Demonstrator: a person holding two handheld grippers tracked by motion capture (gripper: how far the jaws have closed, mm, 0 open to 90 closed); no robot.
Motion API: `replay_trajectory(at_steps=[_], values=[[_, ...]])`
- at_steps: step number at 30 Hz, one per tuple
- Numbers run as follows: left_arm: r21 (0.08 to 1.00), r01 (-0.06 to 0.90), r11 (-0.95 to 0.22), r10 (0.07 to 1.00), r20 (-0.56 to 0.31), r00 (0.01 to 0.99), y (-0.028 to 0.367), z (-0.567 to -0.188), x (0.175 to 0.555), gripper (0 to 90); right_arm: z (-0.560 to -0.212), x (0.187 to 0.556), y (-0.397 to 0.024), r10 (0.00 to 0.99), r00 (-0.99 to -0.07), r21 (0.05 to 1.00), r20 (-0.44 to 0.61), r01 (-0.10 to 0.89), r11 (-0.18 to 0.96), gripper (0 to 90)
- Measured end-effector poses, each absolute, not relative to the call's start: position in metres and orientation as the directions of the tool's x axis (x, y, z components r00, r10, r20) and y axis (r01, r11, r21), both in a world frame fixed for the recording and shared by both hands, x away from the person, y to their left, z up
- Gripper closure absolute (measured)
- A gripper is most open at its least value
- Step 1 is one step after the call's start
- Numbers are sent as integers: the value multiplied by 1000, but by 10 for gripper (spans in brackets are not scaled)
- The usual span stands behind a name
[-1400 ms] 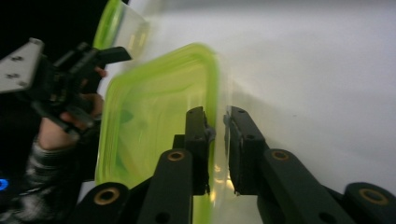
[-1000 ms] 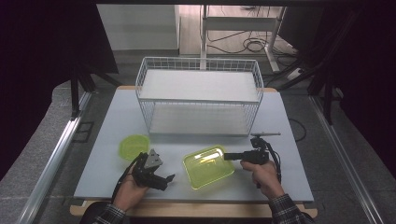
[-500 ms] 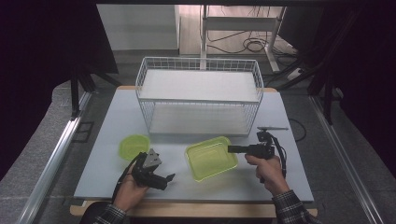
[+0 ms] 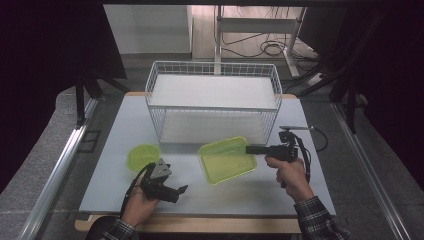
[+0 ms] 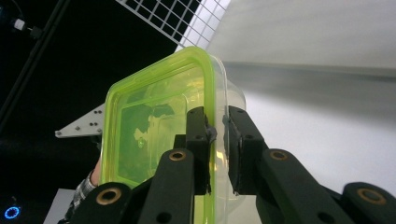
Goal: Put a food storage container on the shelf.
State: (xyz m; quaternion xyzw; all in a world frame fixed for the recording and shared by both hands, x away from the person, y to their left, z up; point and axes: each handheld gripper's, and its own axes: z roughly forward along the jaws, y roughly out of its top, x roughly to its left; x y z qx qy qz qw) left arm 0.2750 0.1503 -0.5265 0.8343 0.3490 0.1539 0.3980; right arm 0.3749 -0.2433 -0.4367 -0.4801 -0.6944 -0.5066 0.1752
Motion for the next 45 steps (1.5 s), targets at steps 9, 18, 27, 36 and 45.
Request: replay_trajectory(at_steps=[9, 18, 27, 36, 45], values=[[781, 473, -409, 710, -53, 702, 151, -525, 275, 38, -417, 379, -239, 486, -498, 556, 718, 830, 29, 798], [800, 474, -369, 718, -79, 691, 153, -523, 274, 34, -399, 384, -237, 484, -509, 573, 711, 819, 19, 798], [792, 495, -357, 722, -102, 685, 151, -522, 273, 24, -379, 390, -236, 482, -524, 594, 702, 805, 9, 798], [789, 500, -357, 723, -105, 682, 151, -521, 273, 25, -361, 397, -234, 481, -529, 607, 699, 795, -8, 798], [799, 470, -375, 731, -57, 680, 151, -520, 272, 33, -341, 407, -228, 478, -537, 621, 695, 783, -24, 799]])
